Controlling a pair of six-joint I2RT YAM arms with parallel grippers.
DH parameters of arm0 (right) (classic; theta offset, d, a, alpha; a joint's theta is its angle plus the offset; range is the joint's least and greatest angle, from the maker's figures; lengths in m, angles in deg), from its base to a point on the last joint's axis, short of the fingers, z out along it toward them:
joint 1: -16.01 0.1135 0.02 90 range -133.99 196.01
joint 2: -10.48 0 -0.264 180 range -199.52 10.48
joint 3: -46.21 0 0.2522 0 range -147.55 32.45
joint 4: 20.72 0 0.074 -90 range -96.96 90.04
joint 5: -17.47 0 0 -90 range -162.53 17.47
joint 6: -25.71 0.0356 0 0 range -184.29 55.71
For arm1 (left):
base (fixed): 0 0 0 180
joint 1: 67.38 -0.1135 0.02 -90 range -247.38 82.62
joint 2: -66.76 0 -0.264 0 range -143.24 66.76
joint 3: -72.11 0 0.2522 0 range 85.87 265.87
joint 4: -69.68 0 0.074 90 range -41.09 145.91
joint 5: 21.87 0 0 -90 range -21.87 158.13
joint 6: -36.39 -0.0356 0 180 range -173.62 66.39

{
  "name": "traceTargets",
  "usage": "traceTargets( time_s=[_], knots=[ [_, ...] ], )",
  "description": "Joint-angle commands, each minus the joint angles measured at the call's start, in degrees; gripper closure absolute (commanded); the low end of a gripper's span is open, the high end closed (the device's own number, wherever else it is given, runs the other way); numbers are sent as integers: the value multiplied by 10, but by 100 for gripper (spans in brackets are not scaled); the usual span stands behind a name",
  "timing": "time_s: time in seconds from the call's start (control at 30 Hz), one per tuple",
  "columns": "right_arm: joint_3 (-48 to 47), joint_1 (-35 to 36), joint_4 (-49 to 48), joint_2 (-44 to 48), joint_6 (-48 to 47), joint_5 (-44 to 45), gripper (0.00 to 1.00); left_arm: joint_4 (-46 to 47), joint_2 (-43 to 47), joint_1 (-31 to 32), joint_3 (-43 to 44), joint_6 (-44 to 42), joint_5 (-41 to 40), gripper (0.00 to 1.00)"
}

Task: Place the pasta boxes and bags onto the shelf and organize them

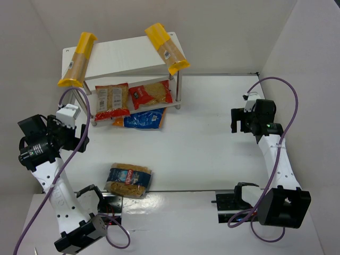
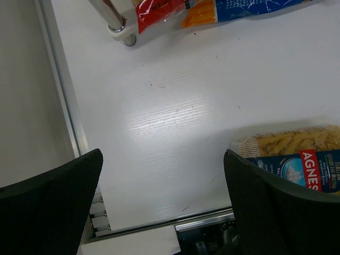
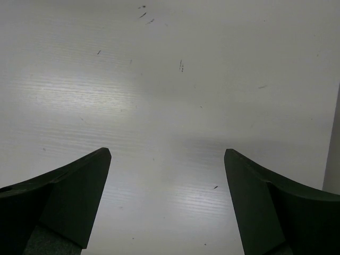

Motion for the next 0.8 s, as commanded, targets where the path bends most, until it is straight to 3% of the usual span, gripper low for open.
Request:
traceTargets(
  time_s=[0.0, 0.27, 0.37, 0.47, 0.5, 0.77],
  knots=[
    [2, -4, -20, 3, -6, -8, 5, -4, 6, 1, 17, 9, 17, 0],
    [2, -4, -20, 14, -13, -15, 5, 16, 1, 1, 17, 72, -19, 0],
    [2, -4, -14, 19, -53, -71, 5, 21, 6, 1, 17, 99, -32, 0],
    [-5, 78, -14, 26, -80, -76, 5, 45, 12, 7, 11, 123, -86, 0],
    [-11, 155, -14, 26, -80, -55, 5, 50, 12, 7, 11, 130, -102, 0],
    [-35, 476, -76, -123, -131, 194, 5, 80, 62, 7, 17, 168, -206, 0]
  ],
)
